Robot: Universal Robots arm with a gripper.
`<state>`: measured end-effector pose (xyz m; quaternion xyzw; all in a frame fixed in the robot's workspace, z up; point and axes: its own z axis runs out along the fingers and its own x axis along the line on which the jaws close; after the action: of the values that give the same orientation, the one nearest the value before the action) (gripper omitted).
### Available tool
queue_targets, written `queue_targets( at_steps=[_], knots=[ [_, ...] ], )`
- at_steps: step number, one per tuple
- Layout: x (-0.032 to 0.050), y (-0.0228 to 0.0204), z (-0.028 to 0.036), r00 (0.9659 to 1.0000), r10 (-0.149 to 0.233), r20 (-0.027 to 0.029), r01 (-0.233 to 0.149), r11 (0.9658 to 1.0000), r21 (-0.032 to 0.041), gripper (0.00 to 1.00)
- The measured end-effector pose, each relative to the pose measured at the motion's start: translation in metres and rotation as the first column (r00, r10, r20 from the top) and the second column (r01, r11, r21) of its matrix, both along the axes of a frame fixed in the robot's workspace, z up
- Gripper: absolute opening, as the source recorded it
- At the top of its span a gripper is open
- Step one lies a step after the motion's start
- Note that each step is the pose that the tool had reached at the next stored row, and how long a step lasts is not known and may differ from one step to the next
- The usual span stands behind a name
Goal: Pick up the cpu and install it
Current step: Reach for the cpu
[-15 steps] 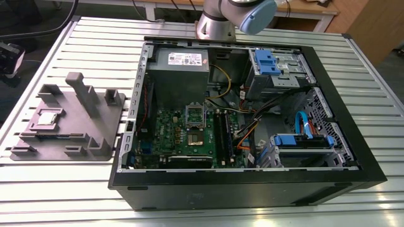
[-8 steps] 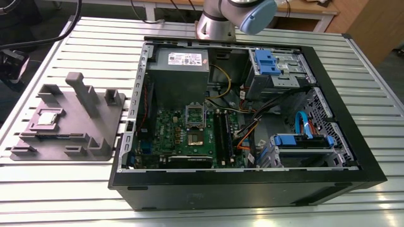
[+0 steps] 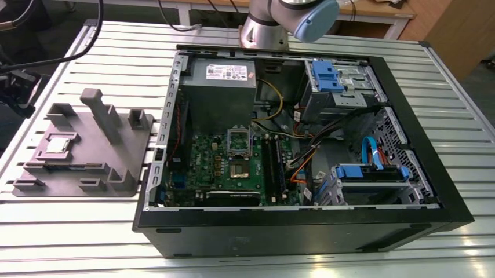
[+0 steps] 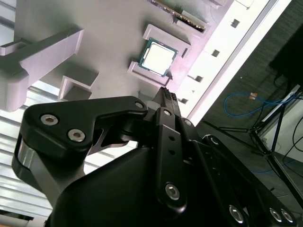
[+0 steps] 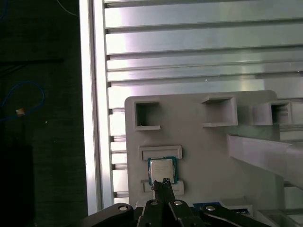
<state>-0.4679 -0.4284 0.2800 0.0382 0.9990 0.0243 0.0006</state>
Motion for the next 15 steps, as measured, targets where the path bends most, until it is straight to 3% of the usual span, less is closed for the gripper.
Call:
queue_targets(
  at_steps=[15],
  knots=[
    [0.0019, -0.0001, -0.0274, 1.0000, 0.000, -0.0010, 0.000, 1.0000, 0.0000, 0.11]
  ],
)
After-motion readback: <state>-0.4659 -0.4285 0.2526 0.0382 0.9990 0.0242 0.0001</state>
